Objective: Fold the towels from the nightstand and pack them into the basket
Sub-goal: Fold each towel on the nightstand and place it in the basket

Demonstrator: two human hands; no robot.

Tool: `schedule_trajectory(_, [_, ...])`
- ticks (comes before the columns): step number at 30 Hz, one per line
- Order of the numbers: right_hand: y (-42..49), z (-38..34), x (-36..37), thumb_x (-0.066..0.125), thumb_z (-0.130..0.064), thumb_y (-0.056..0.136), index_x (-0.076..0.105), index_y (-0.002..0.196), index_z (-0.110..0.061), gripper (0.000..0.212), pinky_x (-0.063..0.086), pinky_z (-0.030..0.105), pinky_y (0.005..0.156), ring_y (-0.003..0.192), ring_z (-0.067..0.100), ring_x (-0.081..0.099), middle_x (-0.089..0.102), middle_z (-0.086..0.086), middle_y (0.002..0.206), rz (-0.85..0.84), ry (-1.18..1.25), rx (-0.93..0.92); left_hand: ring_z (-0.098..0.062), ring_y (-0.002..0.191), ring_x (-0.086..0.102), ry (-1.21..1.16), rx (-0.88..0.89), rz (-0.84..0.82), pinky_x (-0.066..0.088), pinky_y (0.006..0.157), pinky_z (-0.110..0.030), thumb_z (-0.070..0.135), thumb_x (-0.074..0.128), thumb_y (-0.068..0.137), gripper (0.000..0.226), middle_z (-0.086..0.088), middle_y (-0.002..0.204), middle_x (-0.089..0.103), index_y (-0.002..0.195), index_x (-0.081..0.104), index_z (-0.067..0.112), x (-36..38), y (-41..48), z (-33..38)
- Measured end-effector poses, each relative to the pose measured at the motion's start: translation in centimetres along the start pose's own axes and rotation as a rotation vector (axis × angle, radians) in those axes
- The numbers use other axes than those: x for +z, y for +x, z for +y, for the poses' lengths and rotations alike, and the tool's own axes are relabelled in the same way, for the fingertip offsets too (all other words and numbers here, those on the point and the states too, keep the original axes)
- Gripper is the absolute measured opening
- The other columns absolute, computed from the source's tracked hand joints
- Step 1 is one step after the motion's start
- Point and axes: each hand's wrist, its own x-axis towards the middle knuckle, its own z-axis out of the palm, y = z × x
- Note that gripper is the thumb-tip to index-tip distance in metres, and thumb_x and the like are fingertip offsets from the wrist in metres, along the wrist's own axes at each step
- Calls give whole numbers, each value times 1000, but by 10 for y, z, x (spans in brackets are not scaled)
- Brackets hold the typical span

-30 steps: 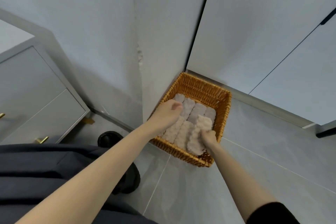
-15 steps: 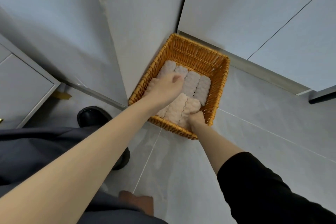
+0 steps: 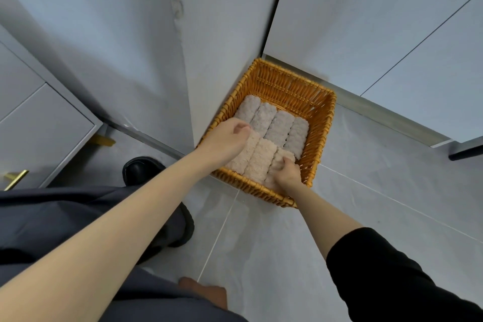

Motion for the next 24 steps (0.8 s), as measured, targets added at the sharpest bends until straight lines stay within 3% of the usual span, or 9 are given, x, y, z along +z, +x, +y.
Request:
schedule_trajectory(2, [-7, -7, -6, 45, -17, 96, 36, 143, -9, 49, 42, 38, 102, 123, 35, 47, 38, 19, 142, 33, 11, -23, -2, 111, 41, 9, 0, 9, 34, 88, -21, 28, 39, 101, 36, 5, 136, 50, 134, 50, 18, -6, -4, 4])
schedule_trajectory(3, [-11, -11, -9, 43, -15, 95, 46, 133, -8, 39, 48, 35, 91, 114, 32, 54, 48, 16, 132, 54, 33, -64, -3, 110, 42, 10, 2, 10, 36, 85, -19, 28, 40, 101, 36, 5, 135, 50, 134, 50, 19, -9, -7, 6])
schedule_trajectory(5, [-25, -22, -18, 44, -10, 93, 57, 112, -14, 23, 48, 27, 62, 81, 22, 60, 59, 8, 106, 82, 88, -150, -4, 109, 45, 7, 8, 20, 37, 77, -15, 28, 41, 100, 33, 5, 134, 51, 131, 50, 21, -17, -16, 11])
schedule_trajectory(6, [-34, -30, -23, 46, -9, 92, 57, 115, -14, 26, 45, 25, 56, 69, 18, 57, 59, 5, 103, 83, 115, -186, -5, 109, 45, 6, 16, 30, 36, 73, -13, 26, 42, 100, 32, 4, 133, 51, 130, 51, 22, -22, -22, 15])
schedule_trajectory(7, [-42, -37, -29, 47, -10, 92, 55, 122, -14, 31, 47, 26, 58, 66, 15, 55, 59, 5, 104, 62, 134, -207, -5, 110, 46, 5, 25, 34, 35, 70, -10, 25, 43, 100, 31, 4, 132, 52, 130, 51, 22, -26, -26, 17])
schedule_trajectory(10, [-81, -64, -52, 50, -17, 93, 51, 127, -18, 34, 55, 39, 78, 80, 19, 62, 63, 2, 98, -102, 153, -300, -7, 114, 48, 26, 72, 50, 35, 71, -8, 22, 44, 100, 30, 4, 130, 55, 128, 52, 22, -47, -46, 31])
schedule_trajectory(14, [-145, -103, -80, 51, -20, 95, 57, 120, -24, 26, 54, 27, 75, 79, 10, 64, 69, -4, 96, -305, 158, -500, -9, 117, 50, 69, 152, 113, 37, 89, -19, 20, 45, 99, 29, 1, 128, 58, 127, 53, 18, -79, -77, 48])
schedule_trajectory(20, [-232, -171, -93, 53, -22, 95, 60, 116, -26, 23, 53, 23, 75, 77, 8, 66, 72, -5, 95, -338, 197, -777, -7, 109, 54, 22, 196, 291, 42, 86, -21, 19, 48, 98, 27, 3, 122, 61, 123, 56, 20, -147, -134, 63])
schedule_trajectory(24, [-276, -226, -86, 53, -24, 95, 61, 114, -29, 21, 54, 27, 81, 81, 10, 67, 72, -8, 94, -314, 201, -933, -9, 107, 59, -55, 194, 467, 45, 94, -28, 18, 48, 97, 25, 7, 117, 64, 119, 57, 24, -198, -178, 66])
